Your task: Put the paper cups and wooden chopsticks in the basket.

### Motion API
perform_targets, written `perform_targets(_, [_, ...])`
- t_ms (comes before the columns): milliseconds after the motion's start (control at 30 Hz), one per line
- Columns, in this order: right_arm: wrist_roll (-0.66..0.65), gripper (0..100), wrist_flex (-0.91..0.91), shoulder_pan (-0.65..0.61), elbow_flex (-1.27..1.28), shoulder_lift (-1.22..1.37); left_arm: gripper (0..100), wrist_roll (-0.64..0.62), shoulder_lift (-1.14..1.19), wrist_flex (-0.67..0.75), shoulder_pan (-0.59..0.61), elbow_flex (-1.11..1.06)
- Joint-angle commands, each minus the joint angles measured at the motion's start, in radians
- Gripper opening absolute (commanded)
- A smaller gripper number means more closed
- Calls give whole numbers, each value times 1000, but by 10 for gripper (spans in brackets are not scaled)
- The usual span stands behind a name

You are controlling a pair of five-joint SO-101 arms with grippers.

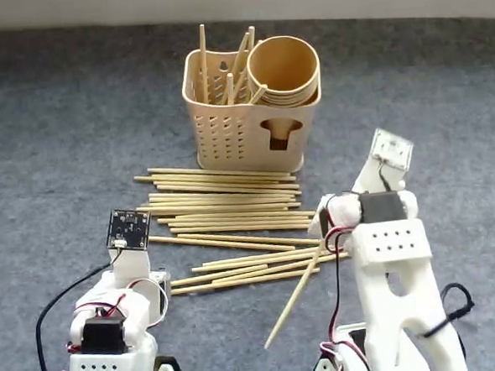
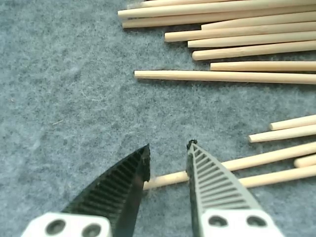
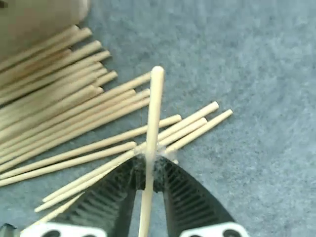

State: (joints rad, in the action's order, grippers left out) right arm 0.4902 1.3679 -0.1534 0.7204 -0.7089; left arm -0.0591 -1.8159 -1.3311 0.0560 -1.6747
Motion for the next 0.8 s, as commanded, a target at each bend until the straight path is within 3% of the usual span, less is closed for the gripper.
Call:
perform_targets(0, [5,5,19,-54,-137,-107,136,6,-4,-5,4,-21])
perform_targets(200, [-11,5,-33,-159,-311,-140,136,6,-4,-5,4,-21])
perform_targets(333, [-104,5,-134,-205,-409,-140,136,6,-4,-5,4,-21])
perform_targets(467, [-115,5,-268,-268,-443,-140,136,6,-4,-5,4,-21])
perform_targets(667, [-121,5,-631,-294,-441,-137,136,6,-4,-5,4,-21])
perform_targets(767, [-209,5,-840,-297,-441,-102,136,6,-4,-5,4,-21])
